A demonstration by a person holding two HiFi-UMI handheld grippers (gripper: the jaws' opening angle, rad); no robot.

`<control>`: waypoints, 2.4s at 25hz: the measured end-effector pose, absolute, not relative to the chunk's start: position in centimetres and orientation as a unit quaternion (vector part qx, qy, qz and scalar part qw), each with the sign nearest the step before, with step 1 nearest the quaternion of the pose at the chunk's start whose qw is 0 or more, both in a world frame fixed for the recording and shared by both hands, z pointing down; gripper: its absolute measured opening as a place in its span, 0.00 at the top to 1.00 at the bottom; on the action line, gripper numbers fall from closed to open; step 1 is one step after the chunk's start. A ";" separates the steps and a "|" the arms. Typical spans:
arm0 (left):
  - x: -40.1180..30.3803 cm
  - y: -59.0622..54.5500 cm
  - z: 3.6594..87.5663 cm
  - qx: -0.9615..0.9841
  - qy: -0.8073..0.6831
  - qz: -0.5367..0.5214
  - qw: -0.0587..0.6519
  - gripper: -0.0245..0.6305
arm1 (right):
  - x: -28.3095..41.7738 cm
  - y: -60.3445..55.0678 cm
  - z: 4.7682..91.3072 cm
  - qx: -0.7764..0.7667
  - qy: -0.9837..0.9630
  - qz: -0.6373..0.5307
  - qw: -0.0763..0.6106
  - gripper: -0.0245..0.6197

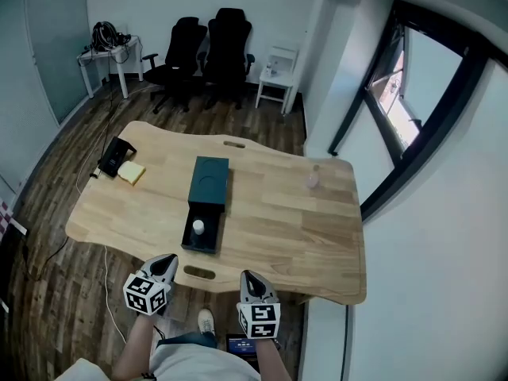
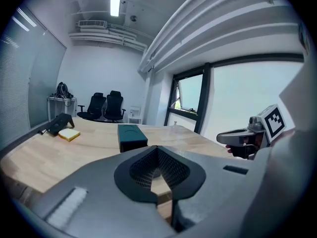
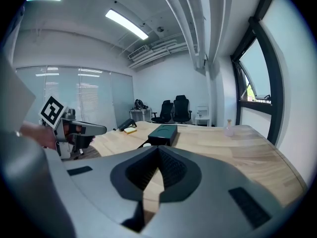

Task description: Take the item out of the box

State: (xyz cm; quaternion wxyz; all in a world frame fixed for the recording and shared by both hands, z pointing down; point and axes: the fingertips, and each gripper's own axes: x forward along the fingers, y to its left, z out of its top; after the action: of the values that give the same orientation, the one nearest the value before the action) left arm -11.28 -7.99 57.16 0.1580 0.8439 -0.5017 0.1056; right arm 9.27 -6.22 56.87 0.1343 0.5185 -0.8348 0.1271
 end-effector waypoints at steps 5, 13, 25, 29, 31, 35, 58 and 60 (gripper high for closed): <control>-12.4 -15.2 56.2 0.859 -0.482 0.103 0.142 0.96 | 7.2 -12.4 56.1 0.533 -0.829 0.120 0.122 0.95; -13.2 -20.2 57.3 0.865 -0.467 0.090 0.161 0.96 | 6.4 -15.9 56.2 0.549 -0.818 0.116 0.127 0.95; -12.7 -21.5 57.8 0.868 -0.458 0.089 0.173 0.96 | 6.9 -17.1 57.0 0.551 -0.814 0.130 0.128 0.95; -12.6 -21.5 58.4 0.867 -0.456 0.095 0.178 0.96 | 7.1 -17.2 57.7 0.551 -0.813 0.138 0.129 0.95; -12.5 -21.4 58.8 0.866 -0.456 0.097 0.183 0.96 | 7.1 -17.2 58.2 0.548 -0.814 0.144 0.130 0.95; -12.3 -21.4 60.0 0.862 -0.456 0.108 0.191 0.96 | 6.9 -17.2 59.3 0.534 -0.819 0.161 0.138 0.95; -8.6 -21.1 67.0 0.866 -0.388 0.230 0.217 0.70 | 5.4 -18.9 62.8 0.486 -0.831 0.243 0.121 0.95; -8.5 -21.1 68.0 0.863 -0.380 0.253 0.216 0.67 | 5.4 -19.1 63.4 0.480 -0.830 0.254 0.124 0.95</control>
State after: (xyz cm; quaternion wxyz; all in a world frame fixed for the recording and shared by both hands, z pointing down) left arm -8.48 -21.15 67.99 0.2157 0.8629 -0.3803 0.2533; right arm 5.41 -19.06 63.39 0.1236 0.4804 -0.8303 0.2542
